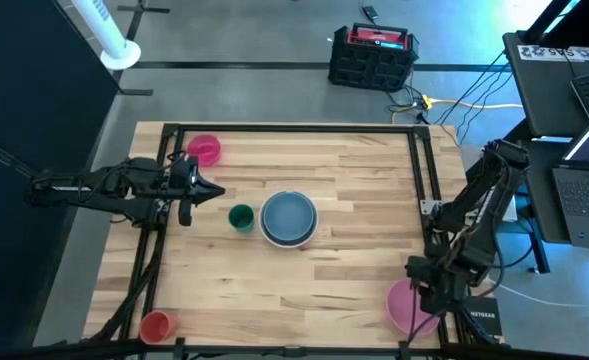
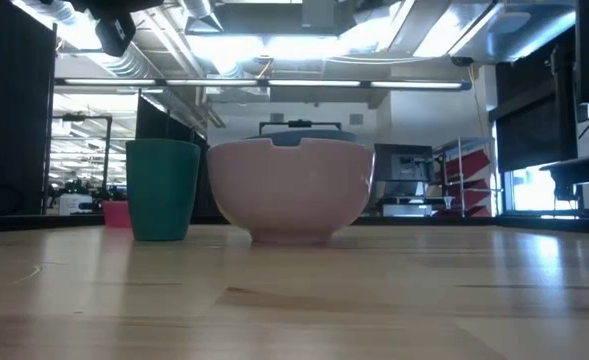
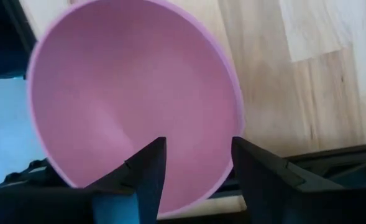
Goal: Nest bowls inside each other
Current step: Stack the pink bowl into the blue bowl, then stack the red bowl into the pink bowl
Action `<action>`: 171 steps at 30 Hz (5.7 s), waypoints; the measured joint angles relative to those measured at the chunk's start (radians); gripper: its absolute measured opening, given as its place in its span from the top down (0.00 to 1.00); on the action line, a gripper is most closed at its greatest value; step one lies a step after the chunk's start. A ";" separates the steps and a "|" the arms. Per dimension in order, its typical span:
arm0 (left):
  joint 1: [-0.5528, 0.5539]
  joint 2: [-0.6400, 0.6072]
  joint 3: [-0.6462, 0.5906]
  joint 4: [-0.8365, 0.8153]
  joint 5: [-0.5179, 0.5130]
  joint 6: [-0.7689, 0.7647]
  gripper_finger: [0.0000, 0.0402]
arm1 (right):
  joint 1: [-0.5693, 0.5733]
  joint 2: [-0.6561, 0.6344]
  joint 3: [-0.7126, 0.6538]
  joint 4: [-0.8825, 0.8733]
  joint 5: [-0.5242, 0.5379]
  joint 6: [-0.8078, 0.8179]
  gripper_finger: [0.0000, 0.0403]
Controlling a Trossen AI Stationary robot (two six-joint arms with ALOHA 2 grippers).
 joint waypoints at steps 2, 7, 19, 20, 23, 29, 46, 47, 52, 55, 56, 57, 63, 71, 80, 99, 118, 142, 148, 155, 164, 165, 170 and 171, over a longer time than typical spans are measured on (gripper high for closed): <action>0.000 0.000 0.000 0.000 0.000 -0.005 1.00 | 0.000 -0.001 -0.020 0.018 0.001 0.006 0.58; 0.000 0.000 0.000 0.000 0.000 -0.001 1.00 | 0.000 -0.001 -0.045 0.031 0.006 0.012 0.58; 0.000 0.000 0.000 0.000 0.000 0.004 1.00 | 0.000 -0.038 -0.059 0.007 0.009 0.049 0.58; 0.000 0.000 0.000 0.000 0.000 0.005 1.00 | 0.000 -0.038 -0.067 0.020 0.008 0.053 0.58; 0.000 0.000 0.000 0.000 0.000 0.008 1.00 | 0.000 -0.039 -0.088 0.058 0.006 0.065 0.58; 0.000 0.000 0.000 0.000 0.000 0.014 1.00 | 0.000 -0.040 -0.131 0.133 0.002 0.088 0.58; 0.000 0.000 0.000 0.000 0.000 0.027 1.00 | -0.002 -0.040 -0.189 0.184 -0.007 0.128 0.96; 0.000 0.000 0.000 0.000 0.000 0.030 1.00 | -0.007 -0.040 -0.189 0.184 -0.007 0.128 0.97; 0.000 0.000 0.000 0.004 0.000 0.031 1.00 | -0.137 -0.032 -0.134 0.178 0.001 0.009 0.99; 0.000 0.000 0.000 0.008 0.000 0.031 1.00 | -0.234 -0.026 -0.090 0.173 0.009 -0.086 0.99; 0.000 0.000 0.000 0.009 0.000 0.031 1.00 | -0.267 -0.023 -0.075 0.172 0.011 -0.118 0.99; 0.000 0.000 0.000 0.010 0.000 0.030 1.00 | -0.299 -0.021 -0.060 0.170 0.014 -0.150 0.99; 0.000 0.000 0.000 0.015 0.000 0.029 1.00 | -0.507 0.013 0.045 0.144 0.026 -0.370 1.00; 0.000 0.000 0.000 0.014 0.000 0.026 1.00 | -0.829 0.249 0.337 0.071 0.003 -0.782 1.00; 0.000 0.000 0.000 0.000 0.000 0.019 1.00 | -1.063 0.467 0.680 -0.008 -0.003 -1.063 1.00; 0.000 -0.004 0.000 -0.082 0.000 0.011 1.00 | -1.225 0.785 0.983 -0.113 -0.064 -1.247 1.00; 0.000 -0.004 0.000 -0.034 0.000 0.055 1.00 | -1.252 0.855 0.983 -0.064 -0.059 -1.272 1.00; 0.000 -0.004 0.000 -0.031 0.000 0.062 1.00 | -1.257 0.862 1.026 -0.087 -0.137 -1.281 0.70; 0.000 -0.004 0.000 -0.030 0.000 0.072 1.00 | -1.257 0.862 1.096 -0.131 -0.136 -1.292 0.58; 0.000 -0.004 0.000 -0.029 0.000 0.086 1.00 | -1.257 0.862 1.190 -0.181 -0.135 -1.306 0.50; 0.001 -0.003 0.002 -0.029 0.000 0.134 1.00 | -1.259 0.861 1.361 -0.365 0.047 -1.351 0.50; 0.005 0.001 0.008 -0.036 0.000 0.138 1.00 | -1.259 0.861 1.388 -0.409 0.086 -1.357 0.50; 0.092 0.065 0.117 -0.153 -0.045 0.153 0.99 | -1.238 0.776 1.424 -0.516 0.187 -1.330 0.50; 0.120 0.084 0.146 -0.188 -0.053 0.163 0.99 | -1.226 0.745 1.416 -0.523 0.205 -1.314 0.50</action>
